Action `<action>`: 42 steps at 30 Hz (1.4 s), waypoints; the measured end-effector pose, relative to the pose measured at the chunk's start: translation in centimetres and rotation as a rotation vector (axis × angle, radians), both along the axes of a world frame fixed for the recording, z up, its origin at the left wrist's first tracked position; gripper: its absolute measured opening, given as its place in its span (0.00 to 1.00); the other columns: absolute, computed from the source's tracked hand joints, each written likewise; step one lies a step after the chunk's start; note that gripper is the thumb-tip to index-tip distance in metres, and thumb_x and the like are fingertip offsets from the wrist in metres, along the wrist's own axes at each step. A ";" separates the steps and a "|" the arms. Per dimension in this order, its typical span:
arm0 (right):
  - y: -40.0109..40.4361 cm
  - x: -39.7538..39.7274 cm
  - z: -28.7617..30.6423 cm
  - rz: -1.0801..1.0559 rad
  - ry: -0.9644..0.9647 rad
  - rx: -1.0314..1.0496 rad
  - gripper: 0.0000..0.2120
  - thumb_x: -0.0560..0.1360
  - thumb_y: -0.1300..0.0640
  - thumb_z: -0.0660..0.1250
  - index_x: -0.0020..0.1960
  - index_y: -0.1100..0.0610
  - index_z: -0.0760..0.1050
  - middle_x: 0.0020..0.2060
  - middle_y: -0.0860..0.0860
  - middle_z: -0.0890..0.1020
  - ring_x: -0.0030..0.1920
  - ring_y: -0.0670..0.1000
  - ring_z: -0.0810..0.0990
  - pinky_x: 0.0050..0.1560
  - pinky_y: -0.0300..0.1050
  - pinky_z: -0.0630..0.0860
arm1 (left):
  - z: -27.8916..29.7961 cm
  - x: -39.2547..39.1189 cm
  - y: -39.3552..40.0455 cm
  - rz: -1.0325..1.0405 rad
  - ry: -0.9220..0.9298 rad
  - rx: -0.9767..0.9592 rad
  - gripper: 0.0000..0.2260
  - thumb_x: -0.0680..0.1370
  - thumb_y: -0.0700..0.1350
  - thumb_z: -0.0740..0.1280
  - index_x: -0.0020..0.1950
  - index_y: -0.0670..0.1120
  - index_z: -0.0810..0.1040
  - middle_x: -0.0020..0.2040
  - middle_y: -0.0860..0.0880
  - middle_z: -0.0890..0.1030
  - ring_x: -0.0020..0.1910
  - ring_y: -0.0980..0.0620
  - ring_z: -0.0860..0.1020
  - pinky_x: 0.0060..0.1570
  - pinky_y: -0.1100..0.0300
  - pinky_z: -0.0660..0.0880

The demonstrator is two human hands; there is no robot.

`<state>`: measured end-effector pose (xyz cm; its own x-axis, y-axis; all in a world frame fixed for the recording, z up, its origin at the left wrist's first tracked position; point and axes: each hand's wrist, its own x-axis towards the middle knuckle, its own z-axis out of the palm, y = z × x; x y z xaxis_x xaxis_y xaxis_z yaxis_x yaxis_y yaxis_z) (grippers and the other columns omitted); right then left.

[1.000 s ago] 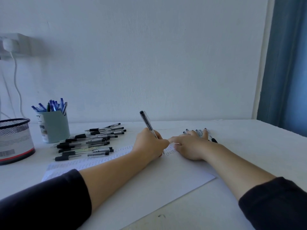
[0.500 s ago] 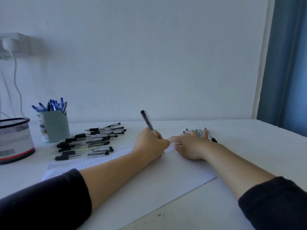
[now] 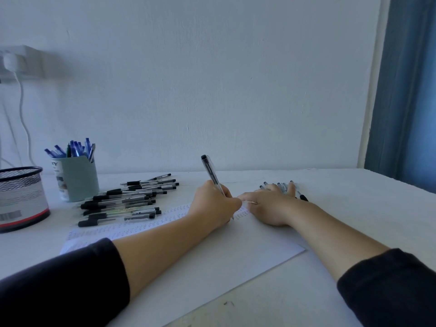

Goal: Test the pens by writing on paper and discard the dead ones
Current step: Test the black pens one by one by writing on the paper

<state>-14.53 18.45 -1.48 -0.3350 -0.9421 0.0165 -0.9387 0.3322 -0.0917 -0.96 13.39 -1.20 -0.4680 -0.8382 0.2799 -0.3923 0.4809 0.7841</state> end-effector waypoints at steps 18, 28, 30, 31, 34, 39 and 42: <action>-0.2 -0.1 -0.1 -0.006 0.001 0.010 0.23 0.82 0.53 0.42 0.69 0.30 0.59 0.75 0.49 0.60 0.77 0.53 0.41 0.65 0.69 0.29 | 0.0 -0.1 0.1 -0.022 -0.013 -0.029 0.07 0.70 0.39 0.65 0.31 0.43 0.74 0.24 0.50 0.75 0.15 0.61 0.66 0.17 0.72 0.60; -0.1 -0.3 -0.3 0.005 -0.011 -0.019 0.20 0.83 0.48 0.43 0.68 0.31 0.62 0.75 0.46 0.60 0.77 0.52 0.41 0.66 0.67 0.29 | 0.5 0.6 -0.6 -0.033 0.370 0.244 0.14 0.76 0.43 0.63 0.30 0.43 0.71 0.25 0.46 0.75 0.21 0.54 0.65 0.24 0.64 0.60; -0.1 -0.3 -0.3 0.012 -0.001 -0.025 0.19 0.83 0.47 0.44 0.68 0.32 0.63 0.75 0.45 0.61 0.77 0.53 0.43 0.67 0.68 0.30 | 1.1 1.0 -0.9 -0.013 0.499 0.320 0.13 0.78 0.45 0.60 0.34 0.43 0.71 0.30 0.46 0.76 0.27 0.53 0.68 0.27 0.61 0.63; -0.1 -0.3 -0.2 0.015 0.001 -0.031 0.19 0.83 0.47 0.44 0.68 0.32 0.63 0.75 0.45 0.61 0.77 0.52 0.44 0.67 0.68 0.31 | 1.3 1.1 -1.1 0.003 0.526 0.325 0.12 0.79 0.45 0.60 0.36 0.43 0.72 0.33 0.46 0.76 0.31 0.52 0.70 0.29 0.60 0.66; -0.1 -0.3 -0.2 0.011 0.008 -0.051 0.19 0.82 0.49 0.45 0.68 0.34 0.64 0.73 0.45 0.63 0.76 0.52 0.48 0.67 0.69 0.34 | 2.1 1.7 -1.7 0.038 0.553 0.307 0.07 0.78 0.38 0.59 0.42 0.42 0.73 0.35 0.46 0.75 0.32 0.52 0.72 0.30 0.61 0.70; -0.1 -0.6 -0.1 -0.022 0.025 -0.079 0.19 0.81 0.50 0.46 0.67 0.37 0.67 0.71 0.43 0.66 0.75 0.51 0.52 0.69 0.68 0.36 | 2.1 2.2 -2.1 0.057 0.573 0.273 0.07 0.82 0.46 0.58 0.57 0.45 0.67 0.28 0.46 0.73 0.19 0.53 0.66 0.19 0.64 0.63; -0.1 -0.6 -0.1 -0.027 0.039 -0.086 0.20 0.81 0.51 0.46 0.67 0.38 0.67 0.70 0.43 0.67 0.74 0.51 0.52 0.69 0.69 0.37 | 2.0 2.1 -1.8 0.035 0.585 0.286 0.09 0.83 0.48 0.54 0.56 0.44 0.68 0.27 0.46 0.72 0.18 0.53 0.65 0.18 0.67 0.61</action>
<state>-15.10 18.30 -1.63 -0.3579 -0.9272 0.1108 -0.9329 0.3500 -0.0846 1.11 11.55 0.84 -0.2769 -0.9295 0.2436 0.1263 0.2161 0.9682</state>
